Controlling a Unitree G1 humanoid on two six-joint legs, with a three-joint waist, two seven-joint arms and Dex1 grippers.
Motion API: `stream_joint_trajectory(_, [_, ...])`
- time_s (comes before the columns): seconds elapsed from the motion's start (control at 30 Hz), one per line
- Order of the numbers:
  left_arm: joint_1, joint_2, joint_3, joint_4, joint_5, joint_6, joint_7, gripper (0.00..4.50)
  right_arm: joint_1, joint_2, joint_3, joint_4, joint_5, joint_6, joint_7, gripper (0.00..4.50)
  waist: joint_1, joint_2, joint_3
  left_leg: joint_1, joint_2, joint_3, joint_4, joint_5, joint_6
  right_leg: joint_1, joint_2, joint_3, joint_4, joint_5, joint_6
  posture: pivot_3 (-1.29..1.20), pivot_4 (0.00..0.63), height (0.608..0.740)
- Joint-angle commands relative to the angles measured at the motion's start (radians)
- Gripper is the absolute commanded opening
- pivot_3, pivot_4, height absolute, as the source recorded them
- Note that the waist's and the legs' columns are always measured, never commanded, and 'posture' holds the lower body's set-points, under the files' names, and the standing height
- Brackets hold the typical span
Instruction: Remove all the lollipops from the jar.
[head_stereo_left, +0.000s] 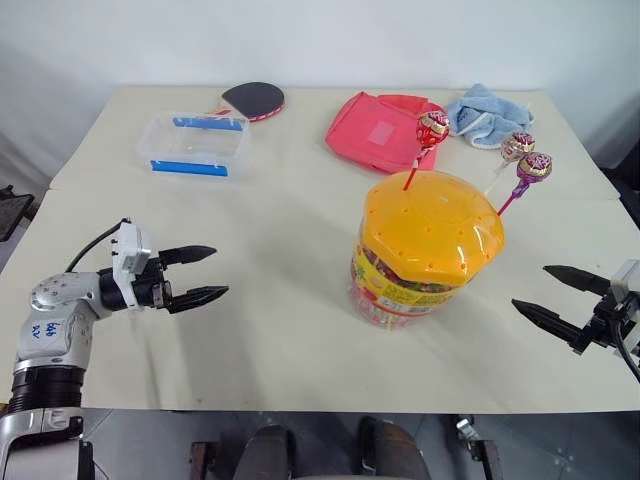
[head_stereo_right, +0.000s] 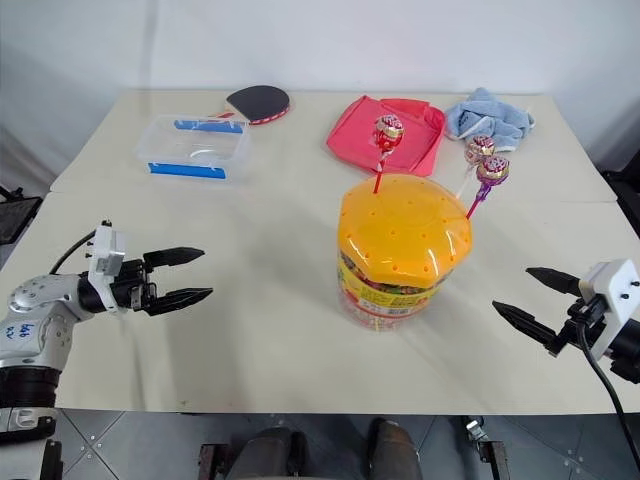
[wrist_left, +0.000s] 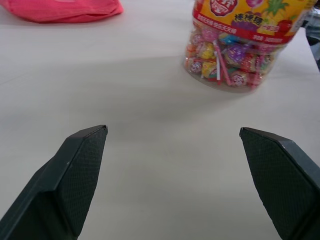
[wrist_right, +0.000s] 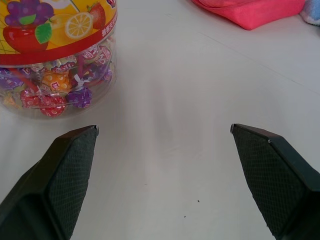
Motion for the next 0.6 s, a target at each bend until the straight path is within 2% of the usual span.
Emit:
stream_joint_trajectory(0.03, [-0.032,0.028,-0.001,0.003,0.019,0.001,0.007,4.50,0.003,-0.008,-0.030,-0.011,0.004,-0.022,-0.002,4.45,0.000,0.000,0.000,0.000,0.000,0.000,0.000,0.000,0.000,0.000,0.000,0.000,0.000,0.000,0.000,0.00,0.150,0.740])
stream_joint_trajectory(0.23, [-0.032,0.103,-0.059,-0.093,0.004,0.233,0.002,4.50,0.009,-0.013,-0.036,-0.009,0.001,-0.022,-0.008,4.45,-0.001,0.000,0.000,0.000,0.000,0.000,0.000,0.000,0.000,0.000,0.000,0.000,0.000,0.000,0.000,0.00,0.150,0.740])
stream_joint_trajectory(0.33, [-0.054,0.108,-0.062,-0.109,0.006,0.220,-0.018,4.50,0.006,-0.020,-0.047,-0.006,0.008,-0.020,-0.004,4.45,-0.001,0.000,0.000,0.000,0.000,0.001,0.000,0.000,0.000,-0.001,0.000,0.001,0.000,0.000,0.000,0.00,0.150,0.740])
stream_joint_trajectory(0.47, [-0.196,0.082,-0.055,-0.061,-0.018,0.201,-0.045,4.50,0.014,-0.025,-0.078,-0.021,0.030,-0.002,-0.007,4.45,0.007,0.000,0.000,-0.003,0.001,0.000,0.005,0.000,0.000,-0.001,0.000,0.000,0.002,0.000,0.000,0.00,0.150,0.740])
stream_joint_trajectory(0.6, [-0.425,-0.007,-0.072,0.042,-0.022,0.114,-0.082,4.50,0.025,-0.026,-0.113,-0.045,0.068,0.018,0.013,4.45,0.011,-0.001,0.000,-0.005,0.000,-0.001,0.011,-0.002,0.001,-0.001,0.000,0.000,0.004,0.000,0.000,0.00,0.150,0.740])
